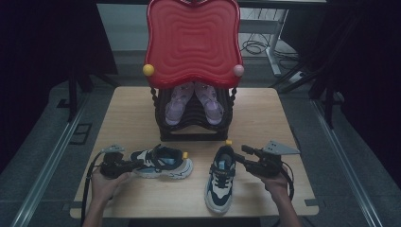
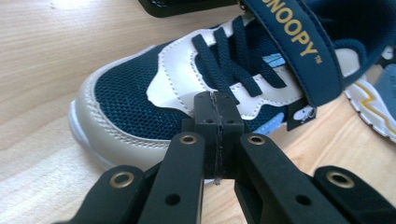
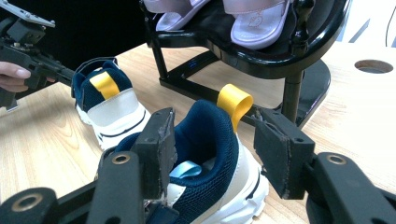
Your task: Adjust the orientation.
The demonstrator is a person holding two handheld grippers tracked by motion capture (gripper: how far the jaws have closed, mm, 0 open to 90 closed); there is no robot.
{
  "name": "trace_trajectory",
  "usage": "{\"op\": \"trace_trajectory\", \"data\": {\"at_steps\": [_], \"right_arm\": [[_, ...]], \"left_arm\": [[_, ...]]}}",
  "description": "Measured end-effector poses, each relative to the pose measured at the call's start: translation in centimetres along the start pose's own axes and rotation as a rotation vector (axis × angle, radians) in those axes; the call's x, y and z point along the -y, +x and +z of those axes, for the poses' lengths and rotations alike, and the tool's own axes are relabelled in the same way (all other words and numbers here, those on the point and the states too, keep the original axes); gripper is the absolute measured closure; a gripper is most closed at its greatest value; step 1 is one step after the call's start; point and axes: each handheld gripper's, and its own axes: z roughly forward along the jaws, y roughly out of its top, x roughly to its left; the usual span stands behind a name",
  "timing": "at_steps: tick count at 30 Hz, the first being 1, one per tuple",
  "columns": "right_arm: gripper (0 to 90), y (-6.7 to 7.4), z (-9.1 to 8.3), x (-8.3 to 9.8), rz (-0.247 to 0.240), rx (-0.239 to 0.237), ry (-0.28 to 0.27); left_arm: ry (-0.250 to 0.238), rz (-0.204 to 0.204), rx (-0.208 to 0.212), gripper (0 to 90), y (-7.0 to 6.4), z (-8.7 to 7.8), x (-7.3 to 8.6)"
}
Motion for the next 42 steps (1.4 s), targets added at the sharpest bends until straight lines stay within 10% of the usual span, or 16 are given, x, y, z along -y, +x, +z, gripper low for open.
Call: {"op": "trace_trajectory", "data": {"at_steps": [20,33,42], "right_arm": [[48.8,0.3,0.1,-0.3,-0.007,0.006,-0.016],[63.1,2.8,0.9,-1.7,-0.066,-0.033,0.008],[82.5,5.6,4.5,-3.7,-0.134,-0.112,0.095]], "left_arm": [[-0.039,-0.014,-0.001,88.8,0.0,-0.5,-0.3],[-0.089,0.048,-0.055,53.7,-2.7,-2.7,-0.7],[-0.097,0.043,-0.061,46.7,-2.8,-3.0,-0.7]]}}
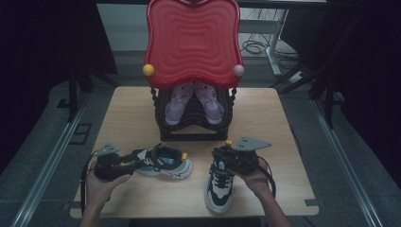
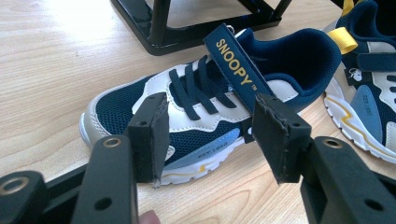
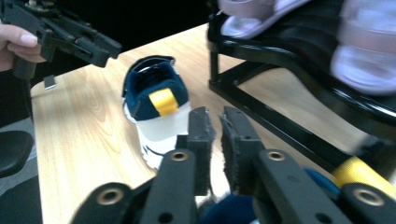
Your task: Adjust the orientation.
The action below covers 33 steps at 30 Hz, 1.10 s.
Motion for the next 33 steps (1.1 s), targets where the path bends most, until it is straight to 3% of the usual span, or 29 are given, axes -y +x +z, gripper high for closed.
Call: {"op": "trace_trajectory", "data": {"at_steps": [4,8,13,19,25,33], "right_arm": [[88.6,0.6,1.9,-1.2,-0.015,-0.033,0.035],[89.0,1.1,3.4,-2.1,-0.006,-0.075,0.043],[88.9,1.7,4.8,-3.1,-0.001,-0.116,0.046],[88.8,2.1,6.3,-4.0,0.003,-0.120,0.064],[89.0,2.3,8.4,-4.5,0.004,-0.116,0.119],[89.2,1.9,10.1,-4.4,0.012,-0.105,0.157]], "left_arm": [[-0.003,-0.017,-0.008,45.2,0.5,0.0,0.2],[-0.026,-0.026,0.001,44.4,0.6,-0.6,0.1],[-0.039,-0.007,0.004,44.9,0.3,-0.9,-0.1],[-0.044,0.006,0.009,44.3,0.0,-0.9,-0.2],[-0.042,0.002,0.011,44.1,0.2,-0.8,-0.2],[-0.048,-0.002,0.008,43.9,0.4,-1.0,-0.2]]}}
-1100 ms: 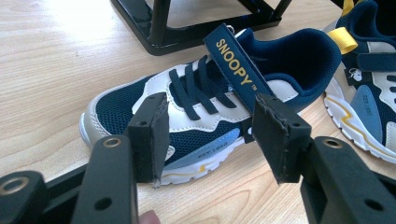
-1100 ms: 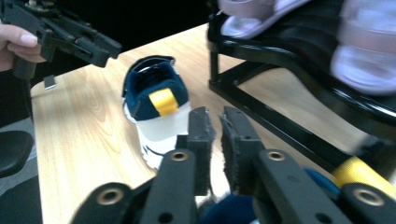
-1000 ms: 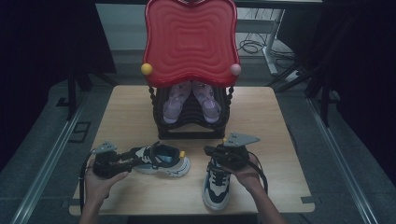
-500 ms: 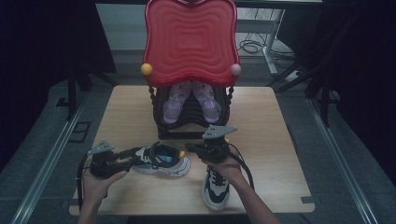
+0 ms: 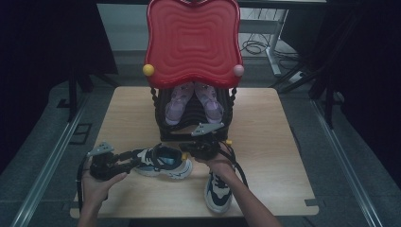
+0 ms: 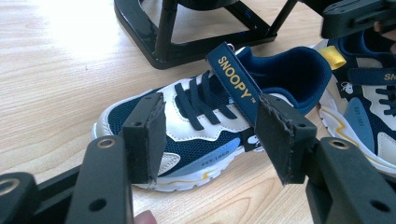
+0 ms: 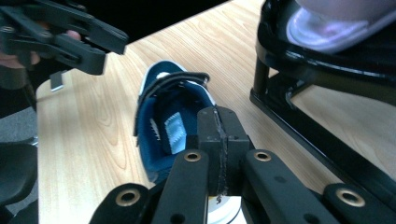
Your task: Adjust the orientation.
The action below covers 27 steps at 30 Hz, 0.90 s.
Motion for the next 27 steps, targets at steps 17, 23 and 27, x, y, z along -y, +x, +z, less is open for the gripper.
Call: {"op": "trace_trajectory", "data": {"at_steps": [17,23,27], "right_arm": [[89.2,-0.4,1.6,-0.9,0.009,0.024,0.112],[89.3,-0.4,1.9,-0.9,0.005,0.019,0.138],[89.3,-0.3,1.9,-1.0,-0.011,0.021,0.147]], "left_arm": [[0.001,0.002,0.007,43.6,0.0,0.0,0.0],[0.001,0.004,0.007,43.6,0.0,0.0,0.0],[-0.001,0.002,0.006,43.6,0.1,0.0,-0.1]]}}
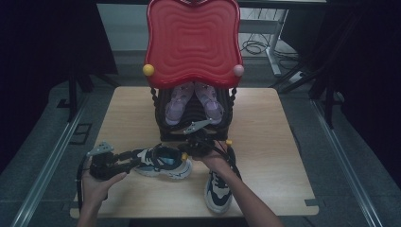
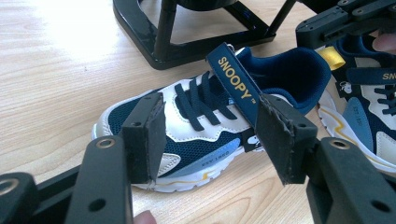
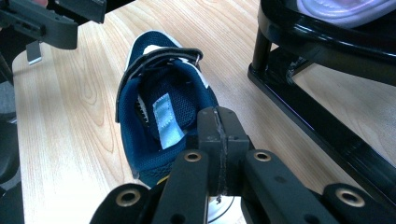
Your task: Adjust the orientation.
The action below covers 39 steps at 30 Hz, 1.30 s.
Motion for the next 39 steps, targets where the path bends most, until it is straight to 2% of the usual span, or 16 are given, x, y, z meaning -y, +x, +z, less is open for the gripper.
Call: {"op": "trace_trajectory", "data": {"at_steps": [10,14,19,22,24,26,39], "right_arm": [[89.3,1.1,-0.7,-0.1,-0.063,0.007,-0.005],[89.3,0.6,-0.3,-0.1,-0.033,0.016,0.017],[89.4,0.6,0.0,-0.1,-0.044,0.032,0.034],[89.4,0.8,0.0,0.0,-0.045,0.013,0.040],[89.4,1.2,0.0,0.0,-0.066,-0.001,0.043],[89.4,1.7,0.0,0.0,-0.065,-0.010,0.046],[89.3,4.7,-0.3,0.6,-0.130,-0.069,0.034]], "left_arm": [[0.005,0.003,0.002,43.6,0.0,0.1,0.0],[0.004,0.004,0.002,43.6,0.1,0.1,0.1],[-0.003,-0.001,0.001,43.6,0.2,-0.1,0.1],[0.000,-0.001,0.001,43.7,0.2,-0.1,0.1],[0.000,0.000,0.000,43.7,0.2,-0.1,0.1],[-0.002,0.002,-0.001,43.7,0.2,-0.2,0.0],[-0.027,-0.014,-0.015,43.7,0.7,-1.1,0.1]]}}
